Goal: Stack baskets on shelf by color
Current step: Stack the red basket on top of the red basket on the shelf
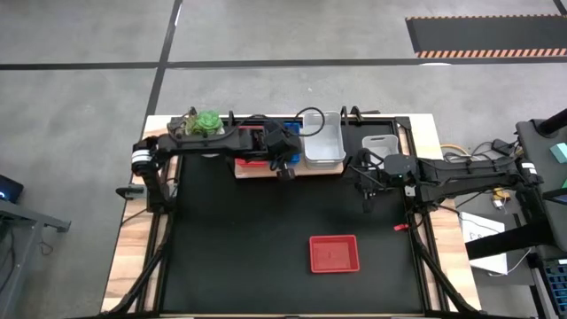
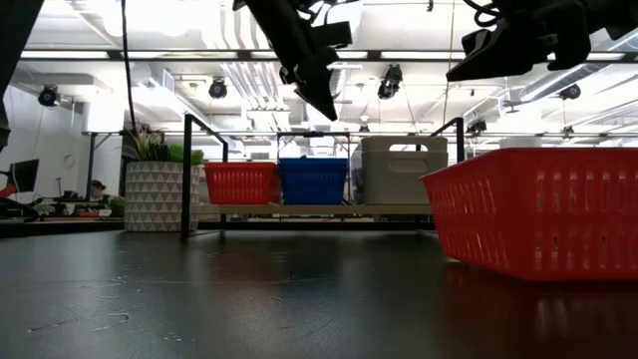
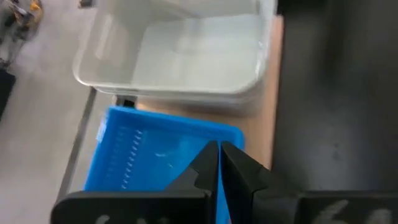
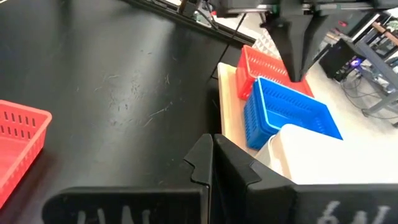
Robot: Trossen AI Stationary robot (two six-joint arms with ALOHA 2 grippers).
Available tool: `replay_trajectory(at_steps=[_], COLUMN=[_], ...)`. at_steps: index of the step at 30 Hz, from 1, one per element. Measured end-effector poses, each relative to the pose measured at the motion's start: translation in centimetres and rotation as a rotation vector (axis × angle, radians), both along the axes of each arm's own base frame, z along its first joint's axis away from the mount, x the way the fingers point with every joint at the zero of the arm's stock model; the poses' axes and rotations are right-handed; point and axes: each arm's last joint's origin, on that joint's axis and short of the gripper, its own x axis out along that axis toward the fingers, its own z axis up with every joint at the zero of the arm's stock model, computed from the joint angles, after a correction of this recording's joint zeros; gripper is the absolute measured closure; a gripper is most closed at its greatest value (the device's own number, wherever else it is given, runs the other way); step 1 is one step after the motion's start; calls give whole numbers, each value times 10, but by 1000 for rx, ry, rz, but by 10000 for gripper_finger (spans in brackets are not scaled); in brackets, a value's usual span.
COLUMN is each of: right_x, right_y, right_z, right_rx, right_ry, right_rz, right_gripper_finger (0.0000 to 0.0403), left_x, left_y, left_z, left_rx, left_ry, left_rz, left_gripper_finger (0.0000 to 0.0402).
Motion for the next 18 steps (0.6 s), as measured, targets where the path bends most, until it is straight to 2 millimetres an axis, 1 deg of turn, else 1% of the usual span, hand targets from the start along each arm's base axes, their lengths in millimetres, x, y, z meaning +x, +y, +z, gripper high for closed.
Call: replay_trajectory(at_steps=[3,6,10,15,18], right_x=[0,0,-1,-1,0], right_y=[0,0,0,0,1], right_z=[0,-1,-2,-2,-2], right_rx=[4,17,38,71,98], right_ry=[1,8,19,19,14], right_rz=[-1,-7,-16,-30,-37], right_gripper_finger=[394,394,394,394,394], left_x=[-1,-1,-2,-10,-13], left_y=[-8,-21,-48,-83,-101], left_z=[-3,-6,-8,-15,-14], left_rx=[-26,-42,-87,-97,-97], left_ry=[20,35,29,44,-8], left_rz=[0,-32,-138,-230,-278], left_gripper_finger=[401,401,401,401,401])
